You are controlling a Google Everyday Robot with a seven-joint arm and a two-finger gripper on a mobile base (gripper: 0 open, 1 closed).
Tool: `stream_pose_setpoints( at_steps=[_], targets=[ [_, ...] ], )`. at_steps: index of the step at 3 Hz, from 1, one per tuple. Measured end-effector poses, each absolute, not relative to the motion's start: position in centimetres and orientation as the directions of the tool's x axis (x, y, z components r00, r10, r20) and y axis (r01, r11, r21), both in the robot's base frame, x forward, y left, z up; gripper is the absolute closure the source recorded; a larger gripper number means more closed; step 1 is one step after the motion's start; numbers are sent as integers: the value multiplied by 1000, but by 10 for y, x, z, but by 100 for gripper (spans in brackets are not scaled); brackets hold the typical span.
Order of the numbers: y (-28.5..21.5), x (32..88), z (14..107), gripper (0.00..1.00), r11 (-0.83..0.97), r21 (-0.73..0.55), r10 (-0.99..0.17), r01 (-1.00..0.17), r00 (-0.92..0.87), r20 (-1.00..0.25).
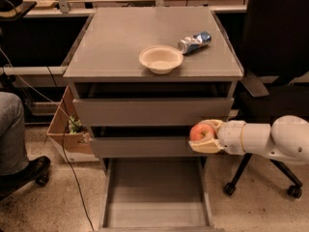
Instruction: Pick apple from bottom drawer and place on counter
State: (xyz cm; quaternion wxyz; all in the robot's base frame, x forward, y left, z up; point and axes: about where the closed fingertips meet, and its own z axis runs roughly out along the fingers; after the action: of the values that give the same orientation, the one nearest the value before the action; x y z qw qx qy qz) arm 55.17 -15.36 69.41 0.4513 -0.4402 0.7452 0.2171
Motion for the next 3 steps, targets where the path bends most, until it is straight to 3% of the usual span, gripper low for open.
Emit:
stream_pose_setpoints(
  at_steps=[1, 3],
  targets=[
    [-134, 546, 734, 100, 459, -100, -492, -883, -159, -856],
    [-124, 552, 846, 100, 424, -306, -589, -852, -3, -808]
  ],
)
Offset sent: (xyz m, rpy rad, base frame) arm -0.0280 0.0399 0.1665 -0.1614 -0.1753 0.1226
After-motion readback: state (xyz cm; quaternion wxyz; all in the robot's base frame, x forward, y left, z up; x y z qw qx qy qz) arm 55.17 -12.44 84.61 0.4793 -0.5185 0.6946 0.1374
